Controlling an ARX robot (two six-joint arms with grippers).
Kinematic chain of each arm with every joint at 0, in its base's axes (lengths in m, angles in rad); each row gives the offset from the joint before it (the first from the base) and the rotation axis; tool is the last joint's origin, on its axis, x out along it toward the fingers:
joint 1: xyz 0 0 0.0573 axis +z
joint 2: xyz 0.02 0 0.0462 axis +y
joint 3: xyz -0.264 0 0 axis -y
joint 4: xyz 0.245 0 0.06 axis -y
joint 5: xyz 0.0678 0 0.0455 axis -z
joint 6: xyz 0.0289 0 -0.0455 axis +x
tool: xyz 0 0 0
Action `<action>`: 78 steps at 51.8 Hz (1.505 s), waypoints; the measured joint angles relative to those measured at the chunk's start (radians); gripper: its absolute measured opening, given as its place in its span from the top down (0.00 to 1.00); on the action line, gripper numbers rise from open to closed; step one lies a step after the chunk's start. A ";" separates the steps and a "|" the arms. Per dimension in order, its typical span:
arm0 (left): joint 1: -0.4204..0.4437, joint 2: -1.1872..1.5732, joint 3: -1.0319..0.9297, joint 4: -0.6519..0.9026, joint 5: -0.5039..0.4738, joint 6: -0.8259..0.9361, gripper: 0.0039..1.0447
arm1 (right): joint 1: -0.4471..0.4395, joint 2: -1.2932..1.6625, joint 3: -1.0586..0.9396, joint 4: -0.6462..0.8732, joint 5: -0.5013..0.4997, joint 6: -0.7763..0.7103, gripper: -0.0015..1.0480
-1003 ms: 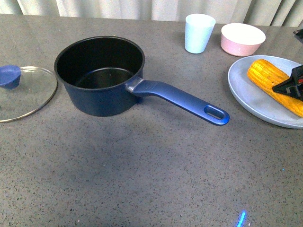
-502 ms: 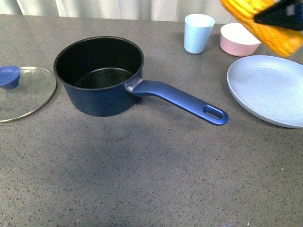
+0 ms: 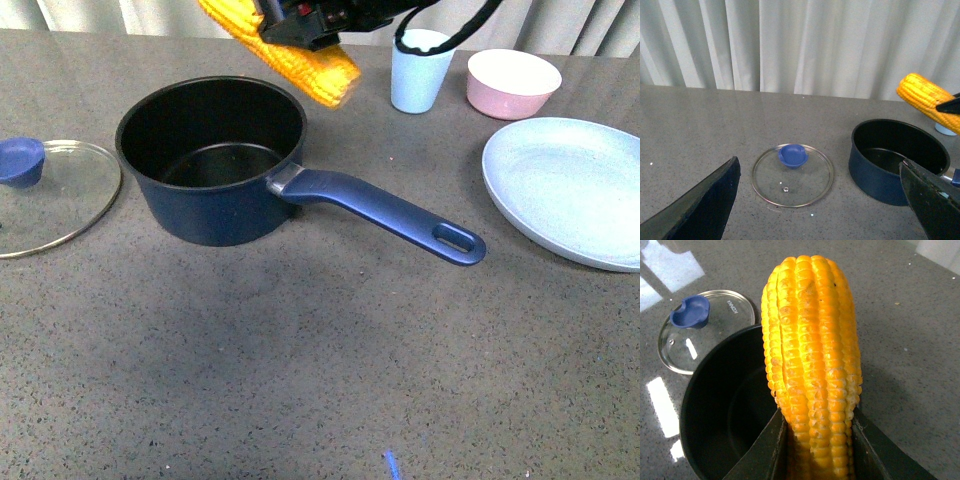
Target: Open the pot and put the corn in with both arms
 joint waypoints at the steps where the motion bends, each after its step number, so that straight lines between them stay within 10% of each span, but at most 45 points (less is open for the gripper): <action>1: 0.000 0.000 0.000 0.000 0.000 0.000 0.08 | 0.006 0.011 0.013 -0.005 0.002 0.002 0.74; 11: 0.000 0.000 0.000 0.000 0.000 0.000 0.08 | 0.058 0.093 0.125 -0.064 0.024 0.005 0.68; 33: 0.000 0.000 0.000 0.000 0.000 0.000 0.08 | 0.087 0.156 0.178 -0.090 0.092 0.001 0.08; 71: 0.000 0.000 0.000 0.000 0.000 0.000 0.08 | -0.206 -0.627 -0.483 0.262 0.219 0.134 0.09; 78: 0.000 0.000 0.000 0.000 -0.001 0.000 0.08 | -0.197 -0.670 -0.682 0.529 0.628 0.179 0.33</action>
